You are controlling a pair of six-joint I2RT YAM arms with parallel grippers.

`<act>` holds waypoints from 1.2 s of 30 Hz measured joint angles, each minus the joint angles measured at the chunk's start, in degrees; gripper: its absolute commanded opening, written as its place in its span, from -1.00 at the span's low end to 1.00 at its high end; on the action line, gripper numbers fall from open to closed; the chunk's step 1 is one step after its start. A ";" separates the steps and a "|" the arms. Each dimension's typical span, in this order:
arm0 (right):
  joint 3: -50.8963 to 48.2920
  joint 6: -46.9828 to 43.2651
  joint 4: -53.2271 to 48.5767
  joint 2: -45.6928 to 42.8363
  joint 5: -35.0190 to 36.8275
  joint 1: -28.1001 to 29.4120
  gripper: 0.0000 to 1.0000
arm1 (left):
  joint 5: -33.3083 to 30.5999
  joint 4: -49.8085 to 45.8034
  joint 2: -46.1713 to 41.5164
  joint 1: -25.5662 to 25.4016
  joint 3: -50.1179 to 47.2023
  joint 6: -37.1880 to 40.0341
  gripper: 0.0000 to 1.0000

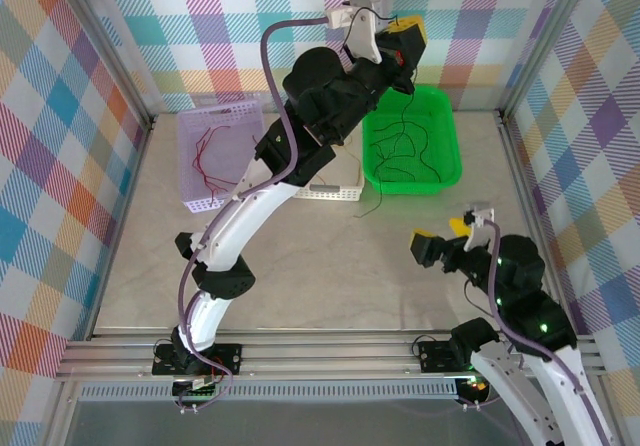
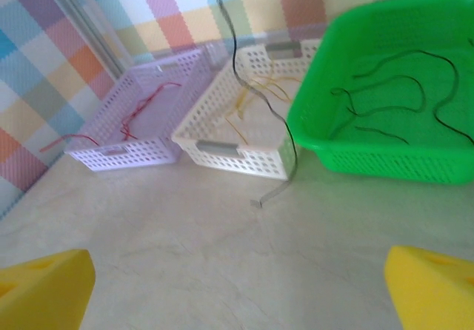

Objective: Untangle the cables

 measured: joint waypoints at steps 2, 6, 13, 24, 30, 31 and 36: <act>2.19 0.00 4.79 5.51 -0.85 0.00 0.99 | 0.76 -0.02 -0.07 -0.11 0.00 -1.27 -1.00; 5.84 0.04 14.49 14.64 -2.54 0.00 0.99 | 1.31 -0.52 -0.13 -0.81 0.00 -2.75 -1.00; 9.97 0.68 26.67 22.71 -6.82 0.37 0.86 | 2.16 -4.22 -1.03 -2.32 0.00 -3.37 -1.00; 10.10 -0.57 30.62 26.75 -9.75 1.05 -0.63 | 2.29 -5.75 -3.91 -2.86 0.00 -3.41 -1.00; 10.51 -0.48 28.04 26.71 -11.61 1.14 -1.00 | 1.62 -7.10 -5.05 -3.02 0.00 -2.91 -1.00; 10.95 -0.39 26.88 26.71 -11.56 1.14 -1.00 | 1.33 -7.65 -5.27 -3.04 0.00 -2.67 -1.00; 15.69 0.24 21.81 26.14 -10.01 1.14 -1.00 | -1.79 -12.61 -6.58 -3.04 -0.02 -0.90 -0.45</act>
